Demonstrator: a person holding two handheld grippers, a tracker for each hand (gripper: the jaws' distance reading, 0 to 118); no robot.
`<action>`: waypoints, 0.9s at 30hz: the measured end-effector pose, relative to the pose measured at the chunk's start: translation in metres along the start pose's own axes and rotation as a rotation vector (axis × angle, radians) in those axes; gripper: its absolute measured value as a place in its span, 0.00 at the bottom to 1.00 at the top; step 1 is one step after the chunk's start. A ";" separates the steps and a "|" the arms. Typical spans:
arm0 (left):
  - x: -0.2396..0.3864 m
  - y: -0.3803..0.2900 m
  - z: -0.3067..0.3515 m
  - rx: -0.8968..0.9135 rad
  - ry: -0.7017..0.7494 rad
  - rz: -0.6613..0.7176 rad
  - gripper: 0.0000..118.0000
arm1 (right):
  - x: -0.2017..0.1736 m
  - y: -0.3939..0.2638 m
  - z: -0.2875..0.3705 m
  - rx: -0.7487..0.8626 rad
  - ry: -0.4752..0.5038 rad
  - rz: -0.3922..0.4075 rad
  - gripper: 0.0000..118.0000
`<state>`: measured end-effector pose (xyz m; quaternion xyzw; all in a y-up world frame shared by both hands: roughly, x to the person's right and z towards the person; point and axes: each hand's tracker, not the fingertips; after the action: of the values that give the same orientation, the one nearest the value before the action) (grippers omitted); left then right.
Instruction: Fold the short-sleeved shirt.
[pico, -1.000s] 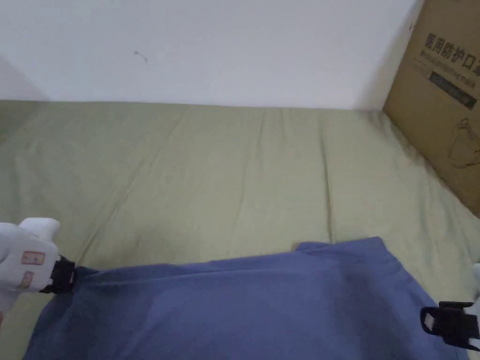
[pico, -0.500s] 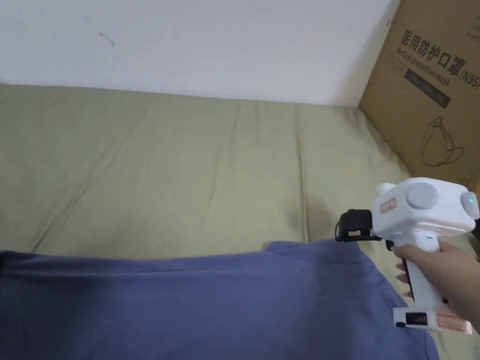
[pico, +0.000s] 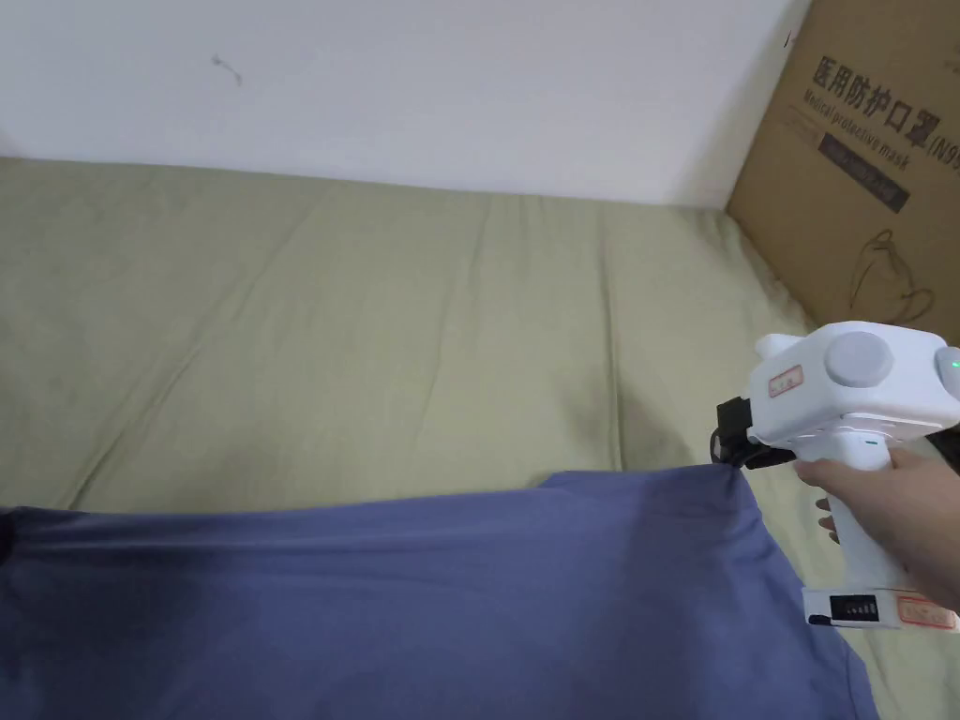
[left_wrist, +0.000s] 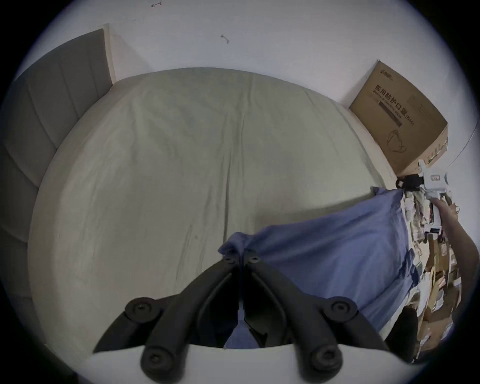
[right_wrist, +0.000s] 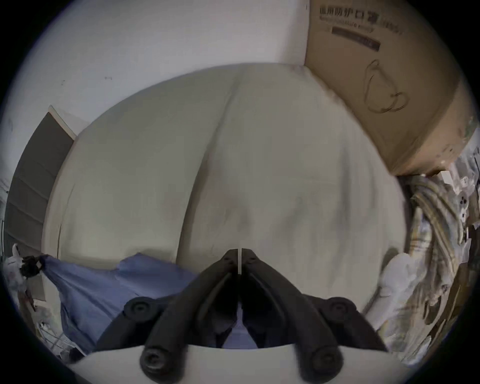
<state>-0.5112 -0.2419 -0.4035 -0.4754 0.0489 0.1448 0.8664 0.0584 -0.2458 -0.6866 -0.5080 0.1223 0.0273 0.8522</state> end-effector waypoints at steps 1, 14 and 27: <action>0.000 -0.002 0.009 0.008 -0.009 0.009 0.01 | 0.007 -0.001 0.015 0.026 0.035 -0.025 0.01; 0.015 -0.065 0.122 0.066 -0.067 -0.046 0.01 | 0.054 -0.129 0.188 0.130 0.189 -0.094 0.01; 0.008 -0.193 0.088 -0.146 -0.066 -0.061 0.06 | 0.077 -0.289 0.128 -0.076 0.125 -0.205 0.02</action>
<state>-0.4508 -0.2642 -0.2018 -0.5337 -0.0046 0.1371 0.8344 0.2055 -0.2790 -0.3987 -0.5505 0.1214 -0.0870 0.8213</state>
